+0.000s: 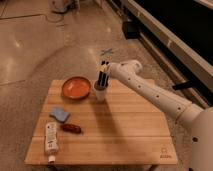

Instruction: Place the eraser in the ceramic cup

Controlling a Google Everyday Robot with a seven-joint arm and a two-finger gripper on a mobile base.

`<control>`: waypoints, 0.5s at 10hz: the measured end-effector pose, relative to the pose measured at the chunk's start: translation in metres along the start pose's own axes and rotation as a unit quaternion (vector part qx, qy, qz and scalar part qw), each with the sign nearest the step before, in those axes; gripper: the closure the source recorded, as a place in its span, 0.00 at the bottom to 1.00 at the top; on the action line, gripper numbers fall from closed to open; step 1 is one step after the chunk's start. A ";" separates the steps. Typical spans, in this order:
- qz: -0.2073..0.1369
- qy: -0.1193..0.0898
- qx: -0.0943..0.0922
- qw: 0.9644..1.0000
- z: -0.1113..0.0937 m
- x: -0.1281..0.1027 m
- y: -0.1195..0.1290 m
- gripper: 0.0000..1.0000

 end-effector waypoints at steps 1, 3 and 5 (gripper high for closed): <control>0.002 -0.001 0.001 1.000 0.000 -0.003 0.000 0.59; 0.008 -0.002 0.004 1.000 -0.005 -0.009 0.002 0.36; 0.012 -0.002 0.008 1.000 -0.009 -0.012 0.003 0.21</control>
